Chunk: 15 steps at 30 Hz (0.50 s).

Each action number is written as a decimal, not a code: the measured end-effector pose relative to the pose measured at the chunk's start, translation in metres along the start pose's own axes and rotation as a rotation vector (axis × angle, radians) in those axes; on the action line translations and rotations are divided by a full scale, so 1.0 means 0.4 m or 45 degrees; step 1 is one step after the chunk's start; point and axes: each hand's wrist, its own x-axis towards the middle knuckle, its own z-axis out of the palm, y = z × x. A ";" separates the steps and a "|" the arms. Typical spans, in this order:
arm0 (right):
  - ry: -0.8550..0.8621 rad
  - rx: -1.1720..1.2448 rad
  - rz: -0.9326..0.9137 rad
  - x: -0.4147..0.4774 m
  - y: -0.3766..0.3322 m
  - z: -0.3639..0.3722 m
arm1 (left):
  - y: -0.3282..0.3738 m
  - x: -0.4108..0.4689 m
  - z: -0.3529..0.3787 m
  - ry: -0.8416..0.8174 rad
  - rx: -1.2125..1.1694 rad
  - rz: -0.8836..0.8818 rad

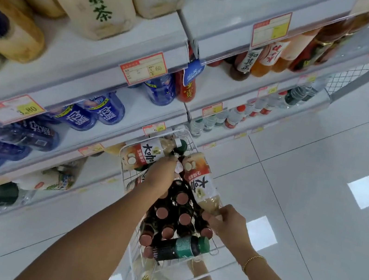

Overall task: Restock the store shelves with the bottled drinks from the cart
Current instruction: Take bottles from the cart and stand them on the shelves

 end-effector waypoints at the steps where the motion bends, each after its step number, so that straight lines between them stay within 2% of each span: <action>1: 0.056 -0.001 -0.017 -0.017 -0.009 -0.014 | -0.007 -0.033 -0.018 0.064 -0.044 -0.008; 5: 0.133 -0.121 -0.116 -0.078 -0.067 -0.052 | -0.054 -0.200 -0.092 0.417 -0.443 -0.158; 8: 0.152 -0.273 -0.183 -0.127 -0.104 -0.056 | -0.072 -0.331 -0.144 0.610 -0.692 -0.173; 12: 0.194 -0.576 -0.308 -0.190 -0.150 -0.078 | -0.078 -0.454 -0.214 0.704 -0.771 -0.082; 15: 0.241 -0.607 -0.440 -0.287 -0.210 -0.111 | -0.063 -0.540 -0.320 0.813 -0.786 0.009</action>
